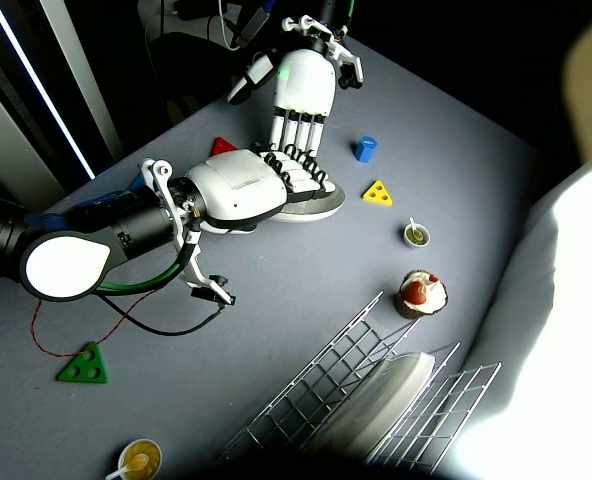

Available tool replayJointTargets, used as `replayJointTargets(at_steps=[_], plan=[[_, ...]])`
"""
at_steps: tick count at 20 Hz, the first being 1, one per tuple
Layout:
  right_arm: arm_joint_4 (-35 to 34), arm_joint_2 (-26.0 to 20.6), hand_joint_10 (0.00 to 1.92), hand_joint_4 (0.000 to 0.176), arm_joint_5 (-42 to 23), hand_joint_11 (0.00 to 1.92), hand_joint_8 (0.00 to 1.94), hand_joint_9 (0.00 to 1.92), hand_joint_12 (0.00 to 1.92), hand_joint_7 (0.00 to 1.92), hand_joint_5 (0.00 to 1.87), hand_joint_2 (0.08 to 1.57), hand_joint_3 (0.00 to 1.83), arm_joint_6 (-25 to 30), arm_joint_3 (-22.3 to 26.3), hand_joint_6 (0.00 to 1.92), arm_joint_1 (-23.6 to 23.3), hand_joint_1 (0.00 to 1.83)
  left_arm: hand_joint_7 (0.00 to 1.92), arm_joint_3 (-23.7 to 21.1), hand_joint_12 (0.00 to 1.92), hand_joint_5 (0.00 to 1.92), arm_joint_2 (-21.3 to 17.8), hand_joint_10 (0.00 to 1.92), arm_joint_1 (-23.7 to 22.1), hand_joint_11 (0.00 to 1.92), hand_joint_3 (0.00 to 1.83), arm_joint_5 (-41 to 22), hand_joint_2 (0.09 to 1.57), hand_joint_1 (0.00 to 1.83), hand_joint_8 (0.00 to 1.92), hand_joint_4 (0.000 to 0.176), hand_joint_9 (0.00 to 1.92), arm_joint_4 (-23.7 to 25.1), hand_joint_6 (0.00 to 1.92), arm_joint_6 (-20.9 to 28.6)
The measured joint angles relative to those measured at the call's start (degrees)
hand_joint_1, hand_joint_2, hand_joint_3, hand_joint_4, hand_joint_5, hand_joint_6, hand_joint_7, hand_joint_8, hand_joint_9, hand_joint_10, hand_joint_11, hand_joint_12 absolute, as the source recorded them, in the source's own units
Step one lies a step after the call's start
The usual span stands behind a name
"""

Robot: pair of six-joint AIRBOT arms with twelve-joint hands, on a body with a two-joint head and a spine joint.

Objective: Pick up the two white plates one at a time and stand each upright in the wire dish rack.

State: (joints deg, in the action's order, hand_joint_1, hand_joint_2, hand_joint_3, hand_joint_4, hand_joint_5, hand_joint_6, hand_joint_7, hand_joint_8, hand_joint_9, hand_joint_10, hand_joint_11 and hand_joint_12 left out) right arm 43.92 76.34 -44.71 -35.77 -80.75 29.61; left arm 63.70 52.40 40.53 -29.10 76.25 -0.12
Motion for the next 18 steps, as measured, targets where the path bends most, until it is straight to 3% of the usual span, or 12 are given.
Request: replayJointTargets(at_steps=[1,2,3,4,5,8,12,15,18], plan=[[-0.37,0.0,0.03,0.0,0.07,0.87,0.02,0.87,0.24,0.87,0.85,1.1,0.0,-0.04,0.0,0.02,0.0,1.33,0.07,0.0,0.02,0.04,0.0,0.0,-0.02,0.11,0.0,0.0,0.9,0.03,0.01,0.0,0.08,0.0,0.01,-0.02],[-0.37,0.0,0.03,0.0,0.04,0.87,0.02,0.87,0.24,0.87,0.85,1.1,0.0,-0.07,0.02,0.02,0.0,1.33,0.07,0.0,0.02,0.04,0.0,0.0,-0.02,0.11,0.0,0.0,0.9,0.03,0.01,0.0,0.08,-0.02,0.01,0.0],[-0.39,-0.02,0.57,0.0,0.09,1.03,0.19,1.05,1.02,1.2,1.01,1.04,0.0,-0.2,0.2,0.66,0.0,1.47,0.07,0.0,0.01,0.04,0.0,0.0,-0.02,0.11,0.0,-0.02,0.91,0.02,0.0,0.0,0.08,-0.07,0.01,-0.02],[-0.2,-0.02,0.79,0.0,-0.11,1.08,0.28,1.11,0.72,1.28,1.09,1.02,0.0,-0.81,0.44,0.77,0.0,1.41,0.07,0.07,0.01,0.03,0.0,0.0,-0.02,0.1,0.0,-0.02,0.91,0.02,0.0,0.0,0.07,-0.15,0.0,0.0],[-0.44,-0.02,0.89,0.0,-1.33,1.27,0.41,1.11,0.5,1.21,1.06,1.04,0.0,-1.31,0.7,0.87,0.0,1.4,0.07,0.24,0.02,0.04,0.0,0.0,-0.02,0.12,0.0,-0.11,0.91,0.02,0.0,0.0,0.09,-0.17,0.01,0.02],[-0.07,-0.09,0.94,0.0,-2.32,1.28,0.46,1.1,0.44,1.18,1.03,1.05,0.0,-1.62,1.07,0.92,0.0,1.39,0.06,0.35,0.01,0.03,-0.07,0.0,-0.02,0.11,0.0,-0.13,0.91,0.02,0.0,0.0,0.07,-0.33,0.0,0.02],[-0.46,-0.09,0.91,0.0,-2.32,1.28,0.37,1.12,0.42,1.22,1.05,1.04,0.0,-1.6,1.07,0.88,0.0,1.4,0.07,0.35,0.01,0.04,-0.07,0.0,-0.02,0.1,0.0,-0.15,0.91,0.01,0.0,0.0,0.08,-0.68,0.01,0.09],[-2.01,-0.37,0.92,0.0,-1.77,1.28,0.44,1.11,0.41,1.19,1.03,1.05,0.0,-1.07,1.51,0.89,-0.09,1.39,0.08,0.52,0.01,0.04,-0.31,0.01,-0.02,0.12,0.0,-0.28,0.91,0.01,0.01,0.0,0.09,-3.21,0.01,0.07],[-4.72,-1.9,0.92,0.0,0.31,1.3,0.5,1.13,0.37,1.16,1.0,1.05,0.0,1.46,3.08,0.91,-2.19,1.39,0.06,1.18,0.0,0.03,-1.2,0.0,-2.91,0.08,0.0,-0.11,0.91,0.0,0.0,0.0,0.06,-6.38,0.0,0.11]])
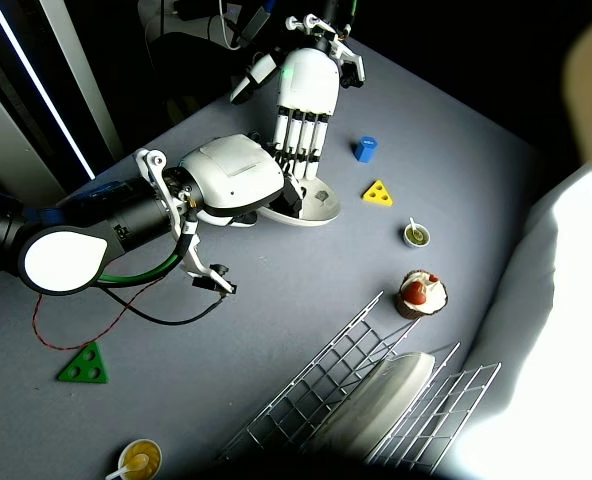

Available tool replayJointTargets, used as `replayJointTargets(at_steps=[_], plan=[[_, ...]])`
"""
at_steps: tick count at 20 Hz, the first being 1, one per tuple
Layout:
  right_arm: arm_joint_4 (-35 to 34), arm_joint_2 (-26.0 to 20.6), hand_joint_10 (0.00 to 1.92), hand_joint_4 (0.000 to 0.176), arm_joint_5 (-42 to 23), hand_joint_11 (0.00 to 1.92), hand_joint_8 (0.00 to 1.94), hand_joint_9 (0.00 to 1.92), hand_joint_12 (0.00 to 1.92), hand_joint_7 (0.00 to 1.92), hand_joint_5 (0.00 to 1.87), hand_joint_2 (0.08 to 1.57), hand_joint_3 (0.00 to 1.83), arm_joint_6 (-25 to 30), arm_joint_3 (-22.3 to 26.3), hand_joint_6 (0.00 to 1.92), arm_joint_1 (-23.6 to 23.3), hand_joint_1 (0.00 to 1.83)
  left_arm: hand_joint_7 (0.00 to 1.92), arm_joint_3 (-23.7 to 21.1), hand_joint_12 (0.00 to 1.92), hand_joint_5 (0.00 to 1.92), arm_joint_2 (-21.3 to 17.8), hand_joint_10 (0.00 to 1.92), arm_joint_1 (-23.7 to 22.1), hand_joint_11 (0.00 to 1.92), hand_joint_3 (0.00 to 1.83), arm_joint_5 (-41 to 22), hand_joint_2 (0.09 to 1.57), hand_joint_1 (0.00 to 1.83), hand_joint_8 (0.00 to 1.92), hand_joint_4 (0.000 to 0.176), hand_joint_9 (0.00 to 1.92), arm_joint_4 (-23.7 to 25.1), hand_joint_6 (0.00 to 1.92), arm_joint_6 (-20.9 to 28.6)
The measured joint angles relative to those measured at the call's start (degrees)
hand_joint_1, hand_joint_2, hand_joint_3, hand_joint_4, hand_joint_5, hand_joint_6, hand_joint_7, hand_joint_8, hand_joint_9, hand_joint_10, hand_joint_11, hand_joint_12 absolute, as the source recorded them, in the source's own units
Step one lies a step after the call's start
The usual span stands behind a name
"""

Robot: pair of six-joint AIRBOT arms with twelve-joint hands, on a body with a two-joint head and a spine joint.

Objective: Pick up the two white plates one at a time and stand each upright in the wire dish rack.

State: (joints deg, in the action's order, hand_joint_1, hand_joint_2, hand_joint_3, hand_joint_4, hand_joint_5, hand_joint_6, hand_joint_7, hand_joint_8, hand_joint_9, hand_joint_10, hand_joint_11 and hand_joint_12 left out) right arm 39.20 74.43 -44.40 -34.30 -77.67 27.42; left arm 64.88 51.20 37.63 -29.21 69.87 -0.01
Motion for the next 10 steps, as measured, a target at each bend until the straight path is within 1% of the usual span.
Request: replayJointTargets(at_steps=[1,2,3,5,7,10], plan=[[-1.55,-1.14,0.89,0.0,0.57,1.3,0.47,1.14,0.34,1.18,1.01,1.04,0.0,1.79,0.35,0.91,-1.2,1.4,0.07,0.66,0.01,0.04,-0.48,0.01,-1.46,0.11,0.0,0.17,0.91,0.01,0.01,0.0,0.08,-1.68,0.01,0.0],[-2.47,-1.84,0.88,0.0,0.81,1.3,0.49,1.14,0.31,1.18,0.99,1.05,0.0,2.64,0.52,0.93,-1.84,1.4,0.06,0.98,0.01,0.04,-0.94,0.01,-2.34,0.11,0.0,0.15,0.91,0.01,0.0,0.0,0.08,-2.73,0.0,-0.07],[-3.26,-2.91,0.88,0.0,1.38,1.32,0.45,1.15,0.29,1.2,1.0,1.04,0.0,3.76,0.57,0.91,-2.82,1.4,0.07,1.53,0.01,0.04,-1.75,0.01,-3.69,0.11,0.0,-0.09,0.91,0.01,0.01,0.0,0.08,-4.2,0.01,-0.07],[-4.31,-5.01,0.93,0.0,3.39,1.32,0.58,1.12,0.28,1.14,0.93,1.06,0.0,7.02,0.94,0.98,-4.57,1.39,0.07,2.51,0.02,0.04,-2.49,0.01,-5.92,0.11,0.0,-0.42,0.91,0.0,0.01,0.0,0.08,-6.36,0.0,-0.09],[-4.33,-6.01,0.97,0.0,4.33,1.32,0.62,1.1,0.29,1.12,0.91,1.07,0.0,9.77,1.46,1.0,-5.73,1.39,0.05,2.84,0.01,0.02,-2.73,0.0,-6.91,0.1,0.0,-1.14,0.91,0.0,0.0,0.0,0.06,-6.99,0.0,-0.11],[-3.96,-7.69,0.94,0.0,5.29,1.32,0.57,1.11,0.31,1.14,0.95,1.06,0.0,14.78,3.15,0.98,-8.39,1.39,0.04,2.84,0.0,0.01,-3.76,0.0,-7.58,0.08,0.0,-3.04,0.91,0.0,0.0,0.0,0.05,-6.64,0.0,-0.09]])
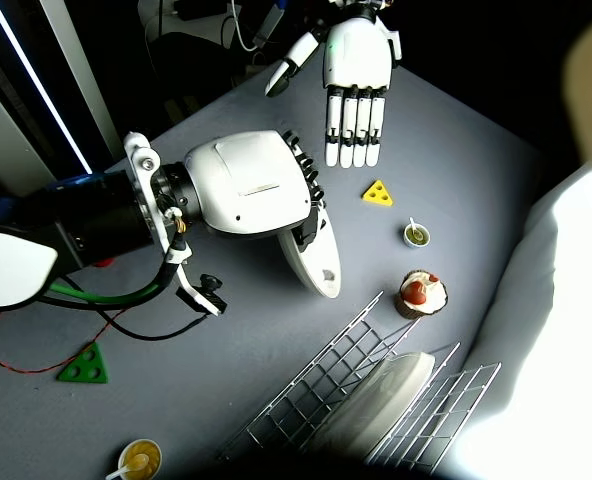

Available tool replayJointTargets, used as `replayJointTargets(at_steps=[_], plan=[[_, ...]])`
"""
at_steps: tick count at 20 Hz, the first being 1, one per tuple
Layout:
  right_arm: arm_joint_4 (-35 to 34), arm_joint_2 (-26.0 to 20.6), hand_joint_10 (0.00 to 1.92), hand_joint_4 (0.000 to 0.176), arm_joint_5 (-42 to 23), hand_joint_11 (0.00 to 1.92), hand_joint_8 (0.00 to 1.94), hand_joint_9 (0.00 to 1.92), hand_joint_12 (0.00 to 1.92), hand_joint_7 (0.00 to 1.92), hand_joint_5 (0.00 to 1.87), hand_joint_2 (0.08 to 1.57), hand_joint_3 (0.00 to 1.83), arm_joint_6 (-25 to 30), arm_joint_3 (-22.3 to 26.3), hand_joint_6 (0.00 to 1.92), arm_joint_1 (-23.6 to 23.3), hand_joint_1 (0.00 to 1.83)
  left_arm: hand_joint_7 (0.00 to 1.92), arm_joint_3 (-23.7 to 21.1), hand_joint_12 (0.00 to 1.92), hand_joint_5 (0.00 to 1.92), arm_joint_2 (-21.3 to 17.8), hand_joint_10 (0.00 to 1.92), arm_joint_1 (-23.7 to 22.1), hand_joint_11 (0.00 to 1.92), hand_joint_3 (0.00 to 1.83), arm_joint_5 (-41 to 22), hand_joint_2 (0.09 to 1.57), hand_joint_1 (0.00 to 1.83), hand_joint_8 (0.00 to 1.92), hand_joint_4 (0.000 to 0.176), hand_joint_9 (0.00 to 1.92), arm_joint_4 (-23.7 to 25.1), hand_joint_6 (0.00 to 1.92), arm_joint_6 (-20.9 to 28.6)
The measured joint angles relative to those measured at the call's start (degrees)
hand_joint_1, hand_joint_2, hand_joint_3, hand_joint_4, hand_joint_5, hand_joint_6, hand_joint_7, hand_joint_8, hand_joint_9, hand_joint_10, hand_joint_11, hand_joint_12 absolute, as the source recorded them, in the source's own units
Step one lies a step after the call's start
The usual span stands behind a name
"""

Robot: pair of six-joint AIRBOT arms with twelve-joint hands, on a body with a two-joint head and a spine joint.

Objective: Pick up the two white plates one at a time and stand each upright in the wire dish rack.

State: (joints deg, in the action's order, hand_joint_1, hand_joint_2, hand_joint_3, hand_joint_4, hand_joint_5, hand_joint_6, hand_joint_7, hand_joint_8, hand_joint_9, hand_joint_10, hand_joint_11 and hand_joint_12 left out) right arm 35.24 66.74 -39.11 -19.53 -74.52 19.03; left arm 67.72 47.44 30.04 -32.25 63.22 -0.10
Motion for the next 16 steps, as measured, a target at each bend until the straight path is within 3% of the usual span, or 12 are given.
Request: replayJointTargets(at_steps=[5,7,8,9,12,14,16], plan=[[-0.15,-3.45,0.87,0.0,1.4,1.3,0.52,1.12,0.29,1.16,0.98,1.05,0.0,9.99,0.61,1.0,-3.87,1.39,0.07,2.19,0.02,0.04,-0.83,0.01,-0.02,0.12,0.0,-2.73,0.91,0.0,0.01,0.0,0.09,0.46,0.01,0.04],[0.57,-4.55,0.91,0.0,3.61,1.28,0.58,1.08,0.21,1.12,0.98,1.07,0.0,13.7,-0.26,1.04,-4.83,1.39,0.05,3.69,0.01,0.02,-0.83,0.0,-0.2,0.09,0.0,-3.93,0.91,0.0,0.0,0.0,0.07,1.77,0.0,0.04],[1.01,-5.01,0.77,0.0,5.27,1.04,0.45,1.09,1.13,1.15,0.98,1.06,0.0,15.89,-0.96,0.98,-5.73,1.47,0.04,4.46,0.0,0.0,-0.83,0.0,-0.35,0.09,0.0,-4.09,0.91,0.0,0.0,0.0,0.06,2.73,0.0,0.04],[1.36,-5.27,0.76,0.0,5.95,0.97,0.47,1.09,1.33,1.14,0.97,1.05,0.0,16.74,-1.27,0.96,-6.34,1.49,0.04,4.76,0.0,0.0,-0.83,0.0,-0.35,0.08,0.0,-3.91,0.91,0.0,0.0,0.0,0.06,2.89,0.0,0.02],[-0.09,-6.1,0.8,0.0,9.01,0.94,0.63,1.07,1.4,1.04,0.95,1.07,0.0,20.37,-1.95,0.99,-8.81,1.49,0.05,5.25,0.0,0.01,-2.01,0.0,-0.17,0.09,0.0,-4.66,0.91,0.0,0.01,0.0,0.06,2.97,0.0,0.04],[-0.83,-6.25,0.7,0.0,11.21,0.97,0.52,1.14,1.37,1.12,0.99,1.05,0.0,21.46,-2.56,0.89,-10.69,1.5,0.07,5.25,0.01,0.03,-2.75,0.01,0.39,0.11,0.0,-6.69,0.91,0.0,0.01,0.0,0.08,2.32,0.01,0.04],[-1.75,-6.58,0.84,0.0,13.66,0.93,0.69,1.07,1.44,1.02,0.9,1.08,0.0,22.47,-2.99,1.0,-12.55,1.49,0.07,5.25,0.0,0.02,-2.75,0.01,1.64,0.09,0.0,-7.58,0.91,0.0,0.01,0.0,0.08,2.69,0.01,0.07]])
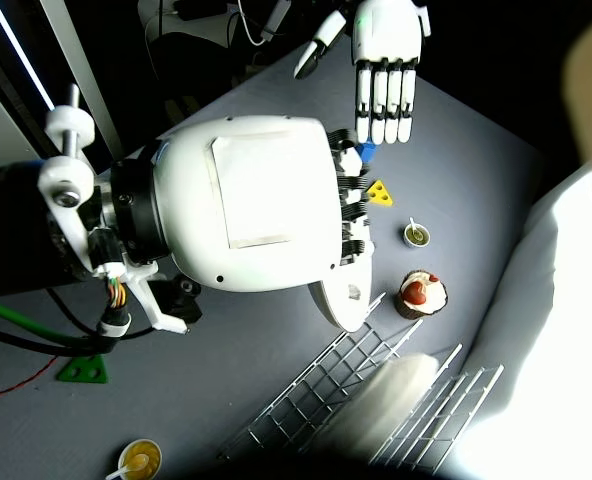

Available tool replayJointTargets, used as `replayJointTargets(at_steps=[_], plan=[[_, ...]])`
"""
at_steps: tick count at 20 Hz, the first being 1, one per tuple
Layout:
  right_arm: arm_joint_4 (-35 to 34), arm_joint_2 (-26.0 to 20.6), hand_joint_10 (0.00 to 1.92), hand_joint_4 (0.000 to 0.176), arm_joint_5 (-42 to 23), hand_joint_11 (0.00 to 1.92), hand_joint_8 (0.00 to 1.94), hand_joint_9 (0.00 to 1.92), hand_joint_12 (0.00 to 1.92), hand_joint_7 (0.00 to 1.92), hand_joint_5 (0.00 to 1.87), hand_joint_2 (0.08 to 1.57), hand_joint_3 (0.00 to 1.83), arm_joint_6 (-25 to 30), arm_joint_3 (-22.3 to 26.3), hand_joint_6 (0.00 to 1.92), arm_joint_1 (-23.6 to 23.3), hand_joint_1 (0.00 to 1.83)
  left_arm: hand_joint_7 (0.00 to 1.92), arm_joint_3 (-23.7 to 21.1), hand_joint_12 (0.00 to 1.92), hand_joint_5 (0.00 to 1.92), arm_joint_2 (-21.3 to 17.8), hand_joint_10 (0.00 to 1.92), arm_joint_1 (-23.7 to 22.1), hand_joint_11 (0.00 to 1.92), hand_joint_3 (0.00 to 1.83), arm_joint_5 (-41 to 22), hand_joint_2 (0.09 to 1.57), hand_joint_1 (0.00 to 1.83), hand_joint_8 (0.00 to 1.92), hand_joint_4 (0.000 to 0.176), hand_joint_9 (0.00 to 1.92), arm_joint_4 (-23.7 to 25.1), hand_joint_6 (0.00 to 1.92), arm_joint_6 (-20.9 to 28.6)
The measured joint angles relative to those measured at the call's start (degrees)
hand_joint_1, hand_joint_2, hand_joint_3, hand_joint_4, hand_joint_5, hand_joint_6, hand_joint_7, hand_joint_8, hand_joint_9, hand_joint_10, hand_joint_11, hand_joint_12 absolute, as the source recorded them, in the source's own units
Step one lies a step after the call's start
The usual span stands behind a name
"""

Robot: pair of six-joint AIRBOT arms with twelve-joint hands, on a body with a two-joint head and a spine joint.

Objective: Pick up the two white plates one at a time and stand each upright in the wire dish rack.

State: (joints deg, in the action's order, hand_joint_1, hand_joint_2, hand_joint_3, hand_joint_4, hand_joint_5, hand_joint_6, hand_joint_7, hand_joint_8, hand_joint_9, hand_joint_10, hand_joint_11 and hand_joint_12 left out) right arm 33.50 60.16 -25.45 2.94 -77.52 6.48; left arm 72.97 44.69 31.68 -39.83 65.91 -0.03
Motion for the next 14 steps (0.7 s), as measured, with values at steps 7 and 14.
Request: replayJointTargets(at_steps=[7,14], plan=[[-6.78,-0.74,0.86,0.0,6.75,0.91,0.7,1.07,1.47,1.01,0.89,1.08,0.0,-0.02,-0.07,1.01,-3.19,1.49,0.05,0.59,0.0,0.01,0.09,0.0,0.42,0.07,0.0,-2.51,0.9,0.0,0.0,0.0,0.05,0.11,0.0,-0.07],[-13.57,-1.88,0.92,0.0,17.46,1.21,0.7,1.12,0.4,1.07,0.93,1.07,0.0,-0.35,-0.07,1.01,-8.11,1.39,0.05,0.59,0.01,0.01,0.13,0.0,0.42,0.08,0.0,-6.01,0.9,0.0,0.0,0.0,0.06,-0.59,0.0,-0.07]])
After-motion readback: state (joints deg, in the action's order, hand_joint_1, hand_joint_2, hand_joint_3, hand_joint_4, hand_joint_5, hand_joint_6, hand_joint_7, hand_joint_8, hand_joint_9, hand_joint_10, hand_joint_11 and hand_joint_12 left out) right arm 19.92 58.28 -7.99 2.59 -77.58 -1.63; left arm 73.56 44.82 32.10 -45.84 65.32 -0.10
